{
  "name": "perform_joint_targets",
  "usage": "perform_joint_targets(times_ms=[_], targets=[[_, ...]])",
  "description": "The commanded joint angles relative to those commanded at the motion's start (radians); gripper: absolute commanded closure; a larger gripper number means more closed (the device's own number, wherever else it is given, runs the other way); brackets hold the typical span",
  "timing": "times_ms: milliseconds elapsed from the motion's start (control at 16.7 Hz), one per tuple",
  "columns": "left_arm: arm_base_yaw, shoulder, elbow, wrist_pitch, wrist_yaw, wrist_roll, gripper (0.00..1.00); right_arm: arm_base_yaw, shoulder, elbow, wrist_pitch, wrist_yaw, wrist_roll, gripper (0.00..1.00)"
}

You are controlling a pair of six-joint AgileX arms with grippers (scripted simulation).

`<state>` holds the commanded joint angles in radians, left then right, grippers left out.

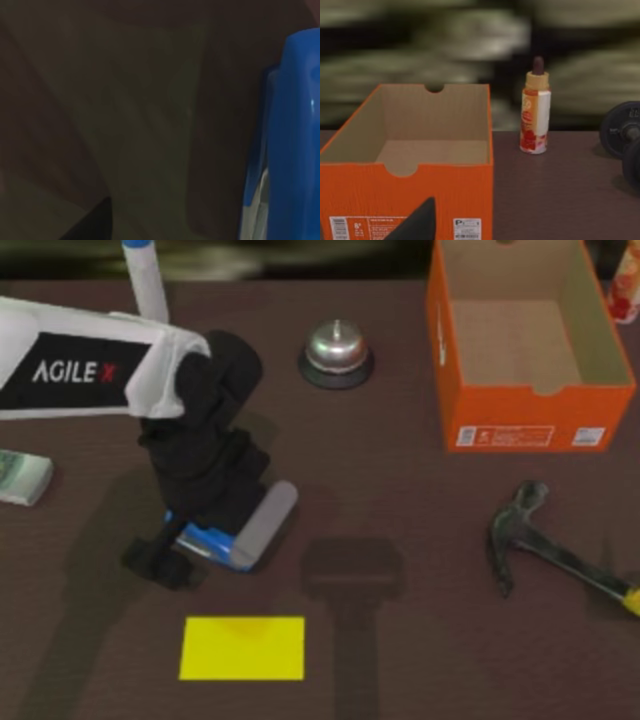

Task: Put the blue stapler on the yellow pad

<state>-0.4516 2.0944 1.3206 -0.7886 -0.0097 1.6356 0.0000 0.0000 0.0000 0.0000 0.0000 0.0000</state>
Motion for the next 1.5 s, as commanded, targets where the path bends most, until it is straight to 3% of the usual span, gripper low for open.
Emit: perform_joint_targets(times_ms=[780, 1500], targets=[[0.0, 0.0, 0.0, 0.0, 0.0, 0.0, 0.98, 0.0, 0.0, 0.0, 0.0, 0.0, 0.0, 0.0], [0.002, -0.033, 0.03, -0.065, -0.002, -0.011, 1.0, 0.0, 0.0, 0.0, 0.0, 0.0, 0.0, 0.0]])
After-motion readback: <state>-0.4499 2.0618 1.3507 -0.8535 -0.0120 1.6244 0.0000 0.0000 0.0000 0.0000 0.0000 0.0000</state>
